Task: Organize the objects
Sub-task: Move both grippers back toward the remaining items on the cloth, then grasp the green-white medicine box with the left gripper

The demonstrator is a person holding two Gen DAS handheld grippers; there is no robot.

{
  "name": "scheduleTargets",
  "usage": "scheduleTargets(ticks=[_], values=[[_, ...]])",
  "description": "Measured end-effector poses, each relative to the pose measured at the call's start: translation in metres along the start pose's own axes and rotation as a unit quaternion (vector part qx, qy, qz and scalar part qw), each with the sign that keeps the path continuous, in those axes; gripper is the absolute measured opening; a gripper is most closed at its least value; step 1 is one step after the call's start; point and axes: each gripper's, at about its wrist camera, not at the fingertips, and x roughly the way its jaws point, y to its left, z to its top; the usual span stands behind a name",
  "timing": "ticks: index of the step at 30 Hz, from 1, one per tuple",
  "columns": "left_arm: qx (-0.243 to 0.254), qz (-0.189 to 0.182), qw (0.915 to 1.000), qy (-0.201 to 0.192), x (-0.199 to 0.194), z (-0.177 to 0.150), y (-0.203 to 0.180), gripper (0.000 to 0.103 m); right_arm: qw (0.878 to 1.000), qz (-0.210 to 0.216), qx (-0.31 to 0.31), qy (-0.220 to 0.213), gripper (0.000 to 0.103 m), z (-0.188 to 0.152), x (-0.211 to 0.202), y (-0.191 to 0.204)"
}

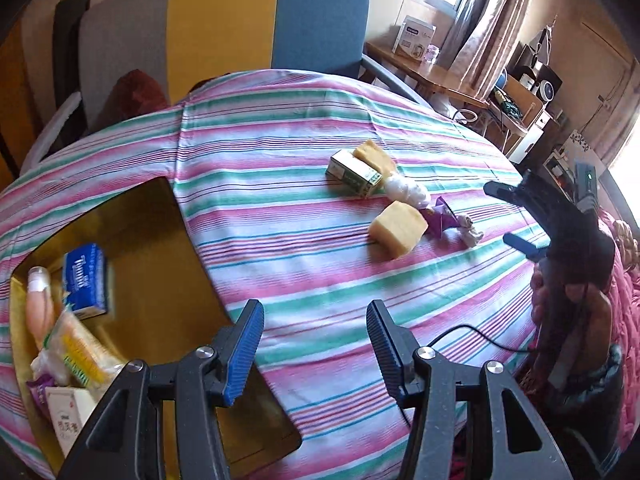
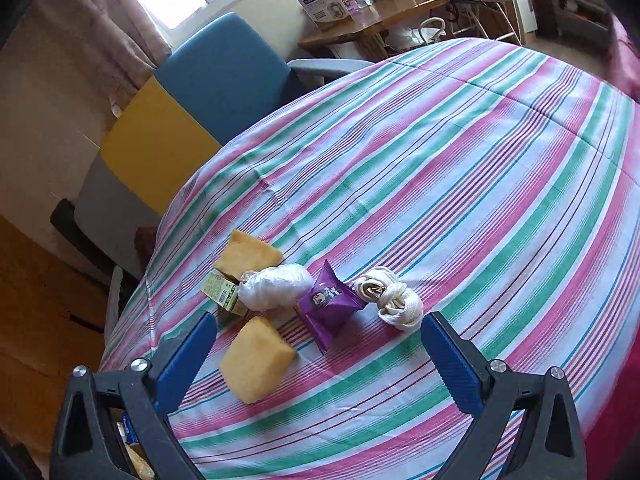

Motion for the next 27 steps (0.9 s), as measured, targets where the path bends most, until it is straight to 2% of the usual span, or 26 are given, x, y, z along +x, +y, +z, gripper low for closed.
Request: scheduleTargets(ticks=[9,17,22,27], values=[[-0.018,-0.015,0.9994,0.025,0.060,0.058,-0.024,0.054,0.999,0.029,0.009,0.011,0.103,-0.001,0.002,0.002],[-0.075,-0.020,0.9948,0.067,0.140,0.111,-0.030,0.052,0.998,0.060,0.022,0.025,0.103,0.000,0.006,-0.001],[-0.100,-0.011,0.9913,0.084,0.181,0.133,-0.034,0.052,0.996,0.073,0.022,0.034,0.103,0.000,0.009,0.000],[-0.109,-0.007,0.9899,0.089,0.203,0.145,-0.040,0.052,0.995,0.083,0.025,0.042,0.103,0.001,0.011,-0.001]])
